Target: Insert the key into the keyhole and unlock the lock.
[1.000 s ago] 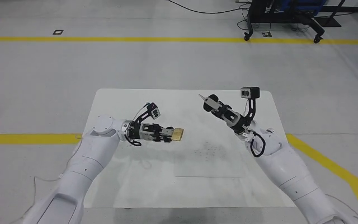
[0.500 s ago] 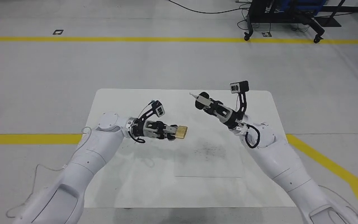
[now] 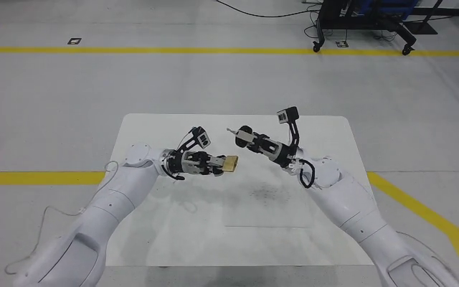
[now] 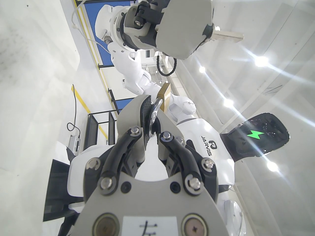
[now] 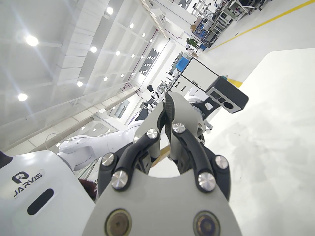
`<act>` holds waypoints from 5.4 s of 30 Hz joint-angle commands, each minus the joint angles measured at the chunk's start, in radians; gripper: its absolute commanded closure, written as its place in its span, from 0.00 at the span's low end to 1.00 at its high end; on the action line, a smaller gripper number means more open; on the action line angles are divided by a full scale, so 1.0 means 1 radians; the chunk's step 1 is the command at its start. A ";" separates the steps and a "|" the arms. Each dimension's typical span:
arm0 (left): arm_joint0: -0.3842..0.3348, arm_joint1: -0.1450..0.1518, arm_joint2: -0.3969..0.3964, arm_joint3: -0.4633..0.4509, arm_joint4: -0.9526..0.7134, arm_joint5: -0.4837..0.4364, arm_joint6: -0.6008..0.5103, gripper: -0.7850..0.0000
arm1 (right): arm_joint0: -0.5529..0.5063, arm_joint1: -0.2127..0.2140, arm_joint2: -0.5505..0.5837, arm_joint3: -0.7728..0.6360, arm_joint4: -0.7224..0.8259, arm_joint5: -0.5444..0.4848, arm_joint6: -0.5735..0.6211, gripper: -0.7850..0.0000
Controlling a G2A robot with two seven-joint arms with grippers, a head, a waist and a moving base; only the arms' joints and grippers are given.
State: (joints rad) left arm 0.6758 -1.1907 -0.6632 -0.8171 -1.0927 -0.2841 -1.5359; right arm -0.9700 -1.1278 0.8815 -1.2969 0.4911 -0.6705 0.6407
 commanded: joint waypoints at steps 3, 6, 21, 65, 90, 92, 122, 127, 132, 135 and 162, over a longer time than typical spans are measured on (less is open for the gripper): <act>-0.012 -0.004 0.028 0.022 -0.043 0.000 0.000 1.00 | -0.005 -0.005 -0.003 -0.002 0.013 -0.004 0.044 1.00; -0.022 -0.007 0.046 0.038 -0.064 0.001 0.000 1.00 | -0.014 -0.006 -0.003 -0.013 0.038 -0.004 0.095 1.00; -0.051 -0.029 0.080 0.117 -0.122 0.039 0.000 1.00 | -0.082 0.018 0.104 -0.084 0.112 -0.017 0.187 1.00; -0.039 -0.010 0.034 -0.130 0.098 0.295 0.526 1.00 | -0.481 0.089 0.320 -0.515 -0.186 0.342 -0.016 1.00; -0.039 -0.010 0.034 -0.130 0.098 0.295 0.526 1.00 | -0.481 0.089 0.320 -0.515 -0.186 0.342 -0.016 0.67; -0.027 -0.010 0.029 -0.140 0.119 0.281 0.588 1.00 | -0.481 0.089 0.320 -0.515 -0.186 0.342 -0.016 1.00; 0.105 -0.010 -0.081 -0.329 0.176 0.359 0.865 1.00 | -0.555 0.055 0.277 -0.629 -0.068 0.711 -0.395 1.00; 0.120 -0.015 -0.092 -0.347 0.218 0.342 0.893 1.00 | -0.538 0.033 0.227 -0.615 -0.112 0.716 -0.579 1.00; 0.136 -0.019 -0.107 -0.358 0.252 0.328 0.924 1.00 | -0.511 0.015 0.178 -0.601 -0.167 0.744 -0.682 1.00; 0.139 -0.021 -0.112 -0.363 0.284 0.333 0.944 1.00 | -0.504 0.005 0.149 -0.592 -0.210 0.729 -0.729 1.00; 0.175 -0.030 -0.201 -0.390 0.422 0.340 0.944 1.00 | -0.519 -0.014 0.155 -0.617 -0.394 0.826 -0.571 1.00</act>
State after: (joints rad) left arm 0.8495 -1.2209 -0.8631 -1.2040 -0.6816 0.0544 -0.5844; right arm -1.4846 -1.1448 1.0286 -1.9067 0.1144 0.1481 0.0409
